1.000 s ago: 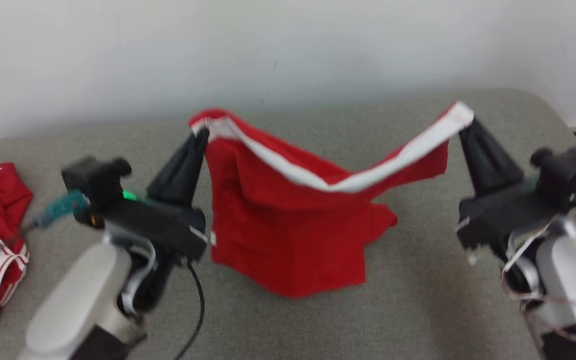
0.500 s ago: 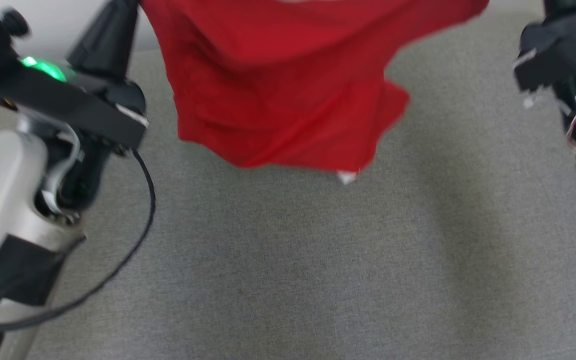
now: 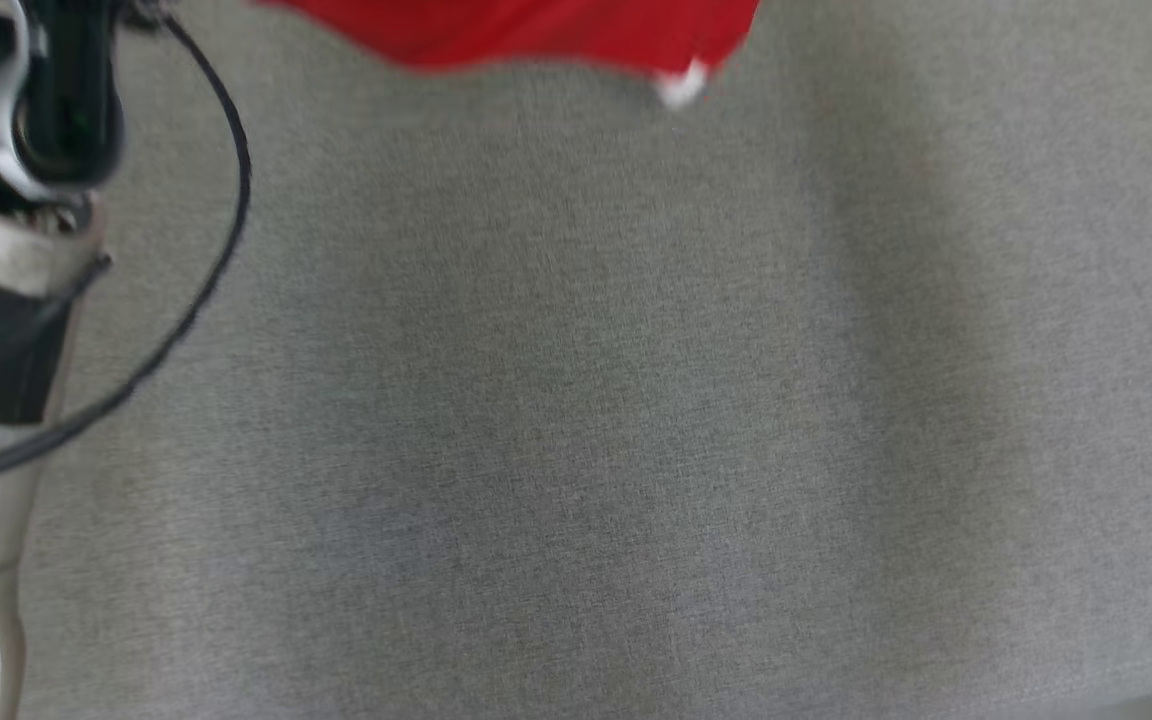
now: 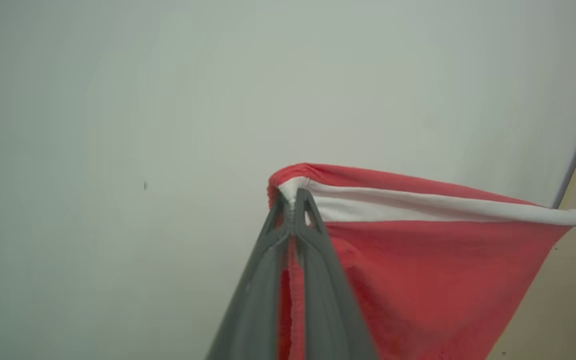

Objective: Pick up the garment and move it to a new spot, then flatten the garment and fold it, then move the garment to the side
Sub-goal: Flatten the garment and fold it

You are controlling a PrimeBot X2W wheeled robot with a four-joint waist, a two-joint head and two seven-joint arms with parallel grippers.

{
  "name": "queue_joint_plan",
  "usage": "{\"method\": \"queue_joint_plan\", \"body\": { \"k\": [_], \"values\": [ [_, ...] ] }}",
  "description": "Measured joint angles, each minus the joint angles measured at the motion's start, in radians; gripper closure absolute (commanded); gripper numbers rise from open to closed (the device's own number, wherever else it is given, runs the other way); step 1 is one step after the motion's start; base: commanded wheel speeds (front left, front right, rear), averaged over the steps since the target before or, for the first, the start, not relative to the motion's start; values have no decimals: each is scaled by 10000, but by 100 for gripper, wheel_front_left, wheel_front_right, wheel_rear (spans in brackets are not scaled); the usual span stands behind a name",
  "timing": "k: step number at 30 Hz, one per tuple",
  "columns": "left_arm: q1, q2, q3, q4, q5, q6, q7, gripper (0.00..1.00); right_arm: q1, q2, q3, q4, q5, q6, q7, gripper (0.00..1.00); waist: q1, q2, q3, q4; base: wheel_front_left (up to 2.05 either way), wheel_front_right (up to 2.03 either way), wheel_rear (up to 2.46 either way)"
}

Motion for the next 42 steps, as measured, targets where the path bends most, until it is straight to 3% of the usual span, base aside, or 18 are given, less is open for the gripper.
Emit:
{"method": "queue_joint_plan", "body": {
  "k": [7,13,17,22,24,28,33,42],
  "values": [
    [-903,-497,502,21,1060,151,-608,100,-1337,715,-1035,341,-1158,0,-1275,100,-2,0,728,-171,0,0,0],
    [-215,-1141,1306,-410,1756,-326,-644,100,-1135,846,-1350,301,-1965,-2,-1398,100,-4,-2,1285,-159,0,0,0],
    [890,-1407,1517,-353,1998,-713,-644,100,-129,727,-679,570,-1879,0,-1396,100,-2,-1,1524,-33,0,0,0],
    [2364,-1613,1597,-773,1933,-907,-644,100,1523,125,506,278,-719,0,-1220,100,-3,-1,1341,130,0,0,0],
    [3102,-1569,1526,-1058,1833,-911,-644,100,2367,-134,522,-207,-192,0,-918,100,-3,-1,1138,180,0,0,0],
    [5245,-1423,692,-2036,1488,-970,-644,100,5556,-529,-474,-2627,640,0,809,100,-6,-3,288,314,0,0,0],
    [7063,-1097,-21,-2057,1490,-972,-644,100,8433,61,-1335,-4326,560,-2,1964,100,-7,-3,-520,421,0,0,0],
    [9163,-905,-757,-1674,1133,-976,-644,100,11441,901,-2034,-5141,259,0,3030,100,-8,-4,-1848,483,0,0,0]
  ]
}}
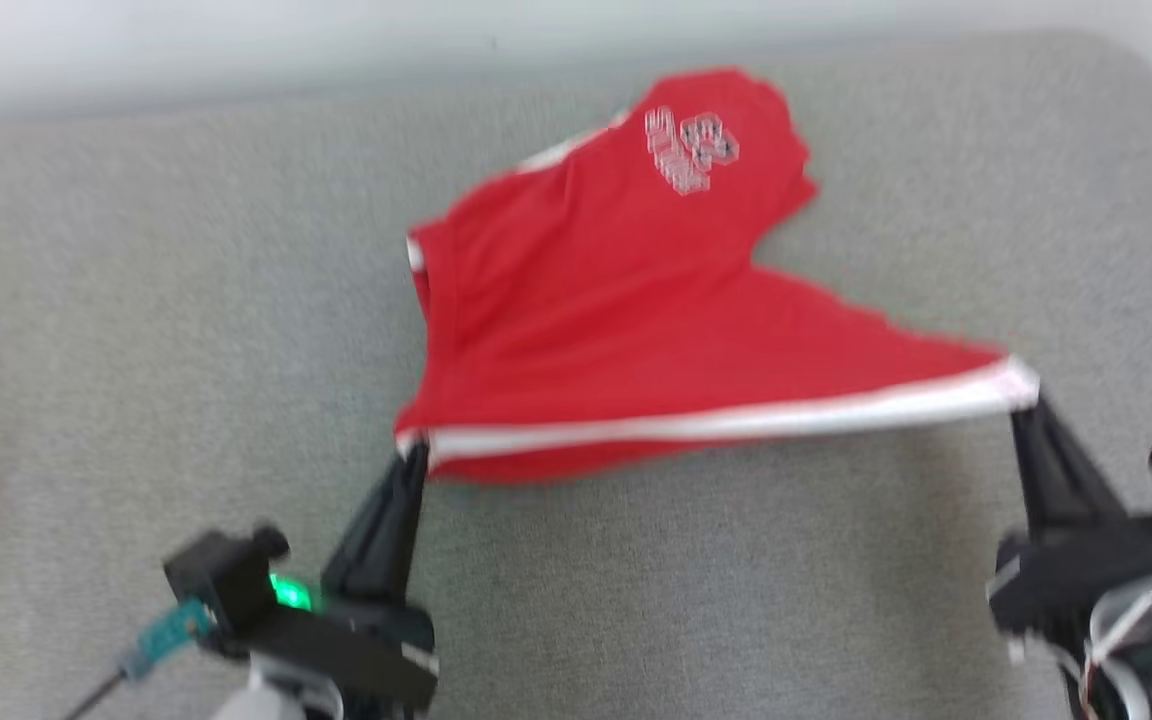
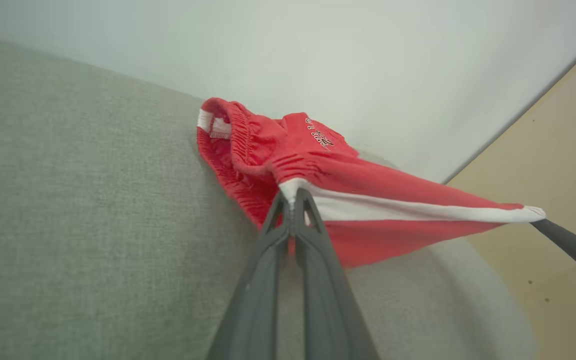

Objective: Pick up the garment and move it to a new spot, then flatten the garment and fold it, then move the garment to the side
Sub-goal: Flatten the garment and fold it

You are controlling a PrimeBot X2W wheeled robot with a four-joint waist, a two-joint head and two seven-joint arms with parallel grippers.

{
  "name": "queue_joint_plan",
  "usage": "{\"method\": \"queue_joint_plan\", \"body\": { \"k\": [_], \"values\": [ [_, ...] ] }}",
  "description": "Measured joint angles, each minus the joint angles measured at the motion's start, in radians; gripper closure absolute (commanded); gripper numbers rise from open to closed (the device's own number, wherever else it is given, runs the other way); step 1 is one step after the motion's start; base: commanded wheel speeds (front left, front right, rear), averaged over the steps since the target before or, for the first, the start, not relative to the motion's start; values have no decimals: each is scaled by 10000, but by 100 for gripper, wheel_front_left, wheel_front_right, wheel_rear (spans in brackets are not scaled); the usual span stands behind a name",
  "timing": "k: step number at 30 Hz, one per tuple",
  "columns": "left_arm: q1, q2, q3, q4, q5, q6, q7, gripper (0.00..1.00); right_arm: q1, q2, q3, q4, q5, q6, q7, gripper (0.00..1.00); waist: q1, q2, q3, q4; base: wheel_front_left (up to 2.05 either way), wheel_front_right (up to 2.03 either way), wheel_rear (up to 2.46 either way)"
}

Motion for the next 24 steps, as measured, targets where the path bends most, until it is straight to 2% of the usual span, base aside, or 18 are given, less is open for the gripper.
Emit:
{"method": "queue_joint_plan", "body": {
  "k": [5,11,18,24],
  "values": [
    [707,96,-322,316,-104,0,0,100,1355,29,13,-416,86,-2,1039,100,1,0,-709,65,0,0,0],
    [1427,259,-686,619,-71,12,102,100,2748,-165,-25,-1193,136,0,3289,100,1,0,-1374,141,0,0,0],
    [2193,290,-953,681,-105,119,188,100,4075,-395,52,-2372,700,-2,5179,100,2,0,-2002,208,0,0,0],
    [2921,614,-1235,539,-150,284,637,100,5079,-477,-525,-3078,957,0,6305,100,2,0,-2421,263,0,0,0]
  ]
}}
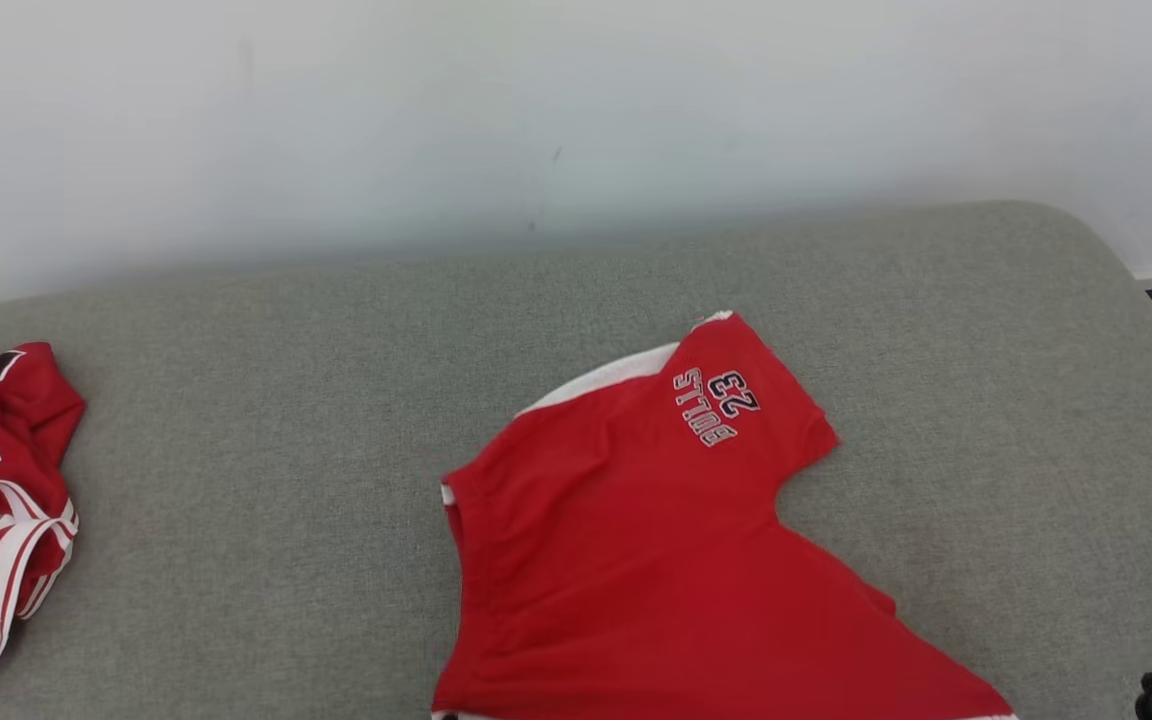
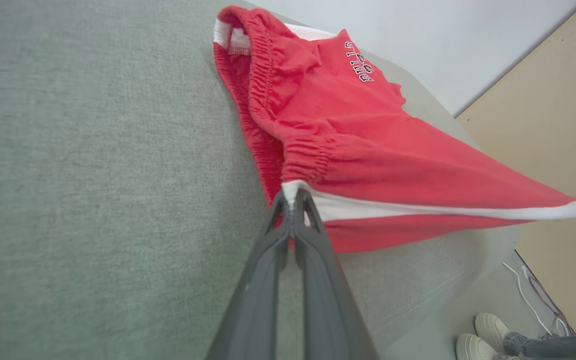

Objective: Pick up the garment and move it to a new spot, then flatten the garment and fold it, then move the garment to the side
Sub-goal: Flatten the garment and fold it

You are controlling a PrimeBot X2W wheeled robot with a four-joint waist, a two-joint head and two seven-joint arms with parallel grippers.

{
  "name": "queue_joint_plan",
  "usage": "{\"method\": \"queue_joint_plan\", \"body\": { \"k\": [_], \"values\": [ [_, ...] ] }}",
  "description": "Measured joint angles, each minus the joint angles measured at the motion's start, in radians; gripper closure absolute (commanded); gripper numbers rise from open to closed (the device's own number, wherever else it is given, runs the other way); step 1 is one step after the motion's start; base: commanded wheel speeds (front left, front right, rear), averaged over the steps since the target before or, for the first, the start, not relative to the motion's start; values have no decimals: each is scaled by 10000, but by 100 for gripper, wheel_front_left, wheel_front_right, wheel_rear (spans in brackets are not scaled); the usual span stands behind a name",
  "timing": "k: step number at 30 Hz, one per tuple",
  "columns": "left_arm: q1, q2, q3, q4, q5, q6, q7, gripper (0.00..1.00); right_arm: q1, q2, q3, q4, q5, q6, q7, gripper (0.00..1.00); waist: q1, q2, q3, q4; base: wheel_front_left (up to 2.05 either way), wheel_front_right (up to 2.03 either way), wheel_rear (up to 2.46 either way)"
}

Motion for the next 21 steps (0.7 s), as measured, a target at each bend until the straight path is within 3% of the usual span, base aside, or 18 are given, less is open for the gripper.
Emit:
{"method": "queue_joint_plan", "body": {
  "k": [5,9,15,21],
  "values": [
    [677,477,-205,-416,2,169,497,100,548,0,-364,-435,134,0,410,100,1,0,-123,7,0,0,0],
    [936,577,-144,-1024,-8,257,345,100,680,-8,-635,-794,136,0,-13,100,1,1,-94,33,0,0,0],
    [574,378,-111,-1507,-94,276,353,100,-213,-337,-454,-600,0,0,-811,100,1,2,64,142,0,0,0],
    [-591,-71,-46,-1308,-171,366,677,100,-1968,-1041,84,458,-163,-2,-1277,100,3,2,358,293,0,0,0]
  ]
}}
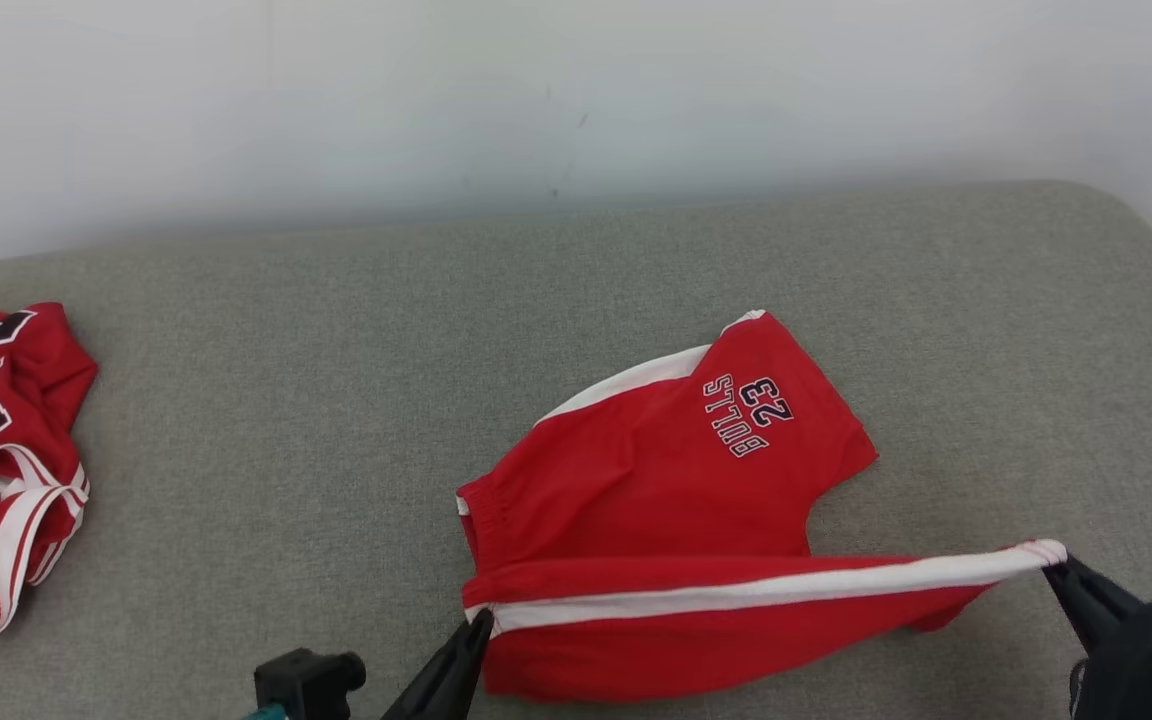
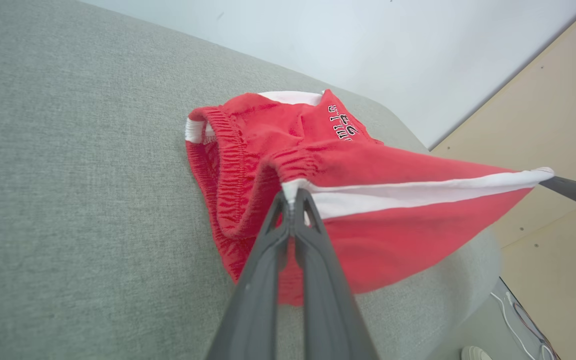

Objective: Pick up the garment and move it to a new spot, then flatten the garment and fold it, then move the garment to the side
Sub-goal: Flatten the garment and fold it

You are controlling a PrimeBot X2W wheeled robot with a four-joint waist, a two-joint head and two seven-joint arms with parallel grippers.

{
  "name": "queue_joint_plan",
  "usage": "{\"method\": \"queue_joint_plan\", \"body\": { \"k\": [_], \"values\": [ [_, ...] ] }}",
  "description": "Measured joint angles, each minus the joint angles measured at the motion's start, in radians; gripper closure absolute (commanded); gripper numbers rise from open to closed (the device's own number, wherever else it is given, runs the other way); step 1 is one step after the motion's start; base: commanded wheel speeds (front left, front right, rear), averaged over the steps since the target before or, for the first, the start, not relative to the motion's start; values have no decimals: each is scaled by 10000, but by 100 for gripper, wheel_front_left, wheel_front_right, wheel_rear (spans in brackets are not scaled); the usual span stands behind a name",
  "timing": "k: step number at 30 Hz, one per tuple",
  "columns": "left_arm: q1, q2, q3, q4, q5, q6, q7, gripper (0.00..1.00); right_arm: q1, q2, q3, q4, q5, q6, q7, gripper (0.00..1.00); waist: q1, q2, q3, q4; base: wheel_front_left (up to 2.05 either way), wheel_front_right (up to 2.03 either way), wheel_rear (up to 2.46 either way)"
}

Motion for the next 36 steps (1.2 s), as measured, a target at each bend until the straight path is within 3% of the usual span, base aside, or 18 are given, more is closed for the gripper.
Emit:
{"method": "queue_joint_plan", "body": {
  "k": [8,18,27,34,35,36],
  "values": [
    [-1588,-775,102,859,102,240,29,100,-2618,-794,949,1739,-128,2,-500,100,0,1,524,311,0,0,0],
    [-3268,-1603,107,2071,529,650,-276,100,-5749,-1346,2040,4370,-328,0,-1459,100,1,1,1379,903,0,0,0],
    [-4292,-2121,148,2788,757,1104,-458,100,-7511,-1373,2585,6029,-696,2,-2128,100,1,1,2170,1367,0,0,0],
    [-4780,-2313,50,3271,784,1099,-581,100,-8242,-1177,2809,7129,-840,2,-2661,100,1,1,2552,1642,0,0,0],
    [-4842,-2334,40,3342,784,1095,-612,82,-8368,-1166,2796,7281,-907,2,-2871,100,1,2,2594,1682,0,0,0],
    [-4896,-2360,23,3421,784,1089,-640,75,-8505,-1158,2786,7428,-1003,2,-3068,100,0,2,2633,1718,0,0,0]
  ]
}}
